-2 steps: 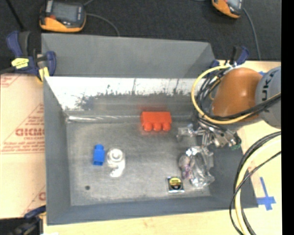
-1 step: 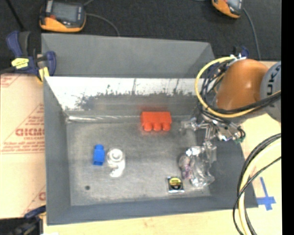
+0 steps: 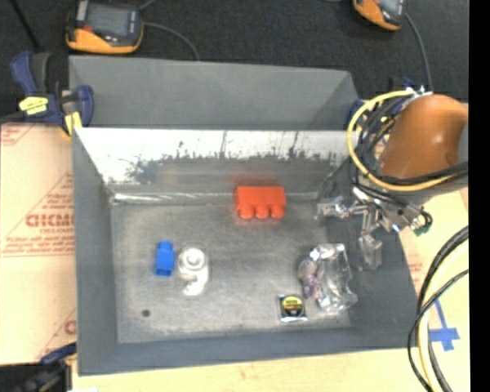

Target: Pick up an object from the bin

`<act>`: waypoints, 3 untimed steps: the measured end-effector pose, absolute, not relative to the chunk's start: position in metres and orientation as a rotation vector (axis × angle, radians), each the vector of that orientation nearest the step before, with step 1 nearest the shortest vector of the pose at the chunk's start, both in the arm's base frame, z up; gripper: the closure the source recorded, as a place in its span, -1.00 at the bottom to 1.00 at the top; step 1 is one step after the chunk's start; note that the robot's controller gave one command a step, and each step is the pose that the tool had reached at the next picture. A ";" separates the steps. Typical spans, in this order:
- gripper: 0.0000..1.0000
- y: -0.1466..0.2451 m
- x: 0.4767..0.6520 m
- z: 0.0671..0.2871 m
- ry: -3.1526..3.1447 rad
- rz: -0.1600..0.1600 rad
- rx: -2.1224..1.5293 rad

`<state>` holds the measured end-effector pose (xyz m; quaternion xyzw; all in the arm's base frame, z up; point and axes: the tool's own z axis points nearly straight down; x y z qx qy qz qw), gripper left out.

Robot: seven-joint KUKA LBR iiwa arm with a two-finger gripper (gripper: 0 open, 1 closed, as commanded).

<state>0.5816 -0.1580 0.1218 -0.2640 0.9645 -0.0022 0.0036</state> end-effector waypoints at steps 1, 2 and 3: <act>-1.00 -0.152 0.577 0.092 2.826 0.017 -1.349; -1.00 -0.134 0.593 0.072 2.828 0.003 -1.347; 1.00 -0.139 0.593 0.073 2.834 -0.004 -1.339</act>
Offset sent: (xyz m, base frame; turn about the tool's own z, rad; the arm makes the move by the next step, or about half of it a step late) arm -0.0119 -0.0059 -0.0518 -0.4552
